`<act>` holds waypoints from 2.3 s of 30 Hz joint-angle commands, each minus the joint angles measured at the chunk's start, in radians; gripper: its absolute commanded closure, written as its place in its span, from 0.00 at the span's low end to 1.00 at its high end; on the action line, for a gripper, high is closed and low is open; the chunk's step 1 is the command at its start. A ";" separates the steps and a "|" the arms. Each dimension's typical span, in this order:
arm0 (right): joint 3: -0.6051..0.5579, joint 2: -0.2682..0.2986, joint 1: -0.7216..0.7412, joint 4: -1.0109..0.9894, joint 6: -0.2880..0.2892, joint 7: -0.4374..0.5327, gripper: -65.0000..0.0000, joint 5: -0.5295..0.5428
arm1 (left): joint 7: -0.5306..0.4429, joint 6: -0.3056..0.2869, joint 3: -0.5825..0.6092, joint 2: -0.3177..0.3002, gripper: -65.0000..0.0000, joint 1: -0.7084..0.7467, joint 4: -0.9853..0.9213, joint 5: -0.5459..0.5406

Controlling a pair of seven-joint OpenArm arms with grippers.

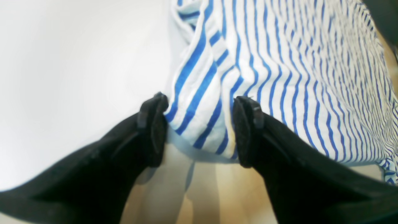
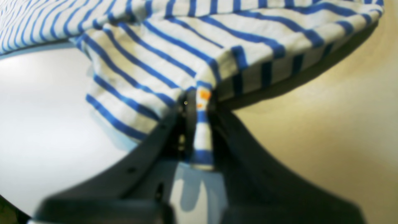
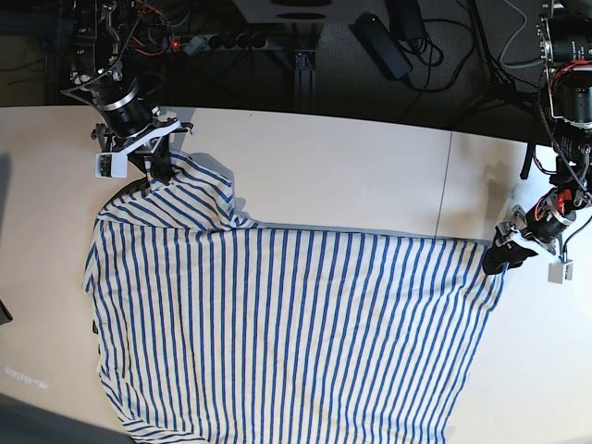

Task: Fold the T-shirt properly

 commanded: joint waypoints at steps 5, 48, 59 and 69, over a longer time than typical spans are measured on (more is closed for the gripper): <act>0.000 0.006 -0.006 0.004 0.047 -0.030 1.00 -0.014 | 0.032 -0.011 0.001 0.023 0.42 -0.008 0.005 0.024; 0.302 0.190 -0.070 0.371 0.076 -0.214 1.00 0.226 | 0.074 -0.069 -0.008 -0.051 1.00 0.127 0.554 0.001; 0.196 0.352 0.149 0.310 0.084 -0.213 1.00 0.172 | 0.050 -0.069 -0.006 -0.047 1.00 -0.030 0.373 0.019; -0.108 0.399 0.534 -0.018 0.103 -0.210 1.00 0.131 | 0.047 -0.069 -0.005 -0.042 1.00 -0.197 0.138 0.042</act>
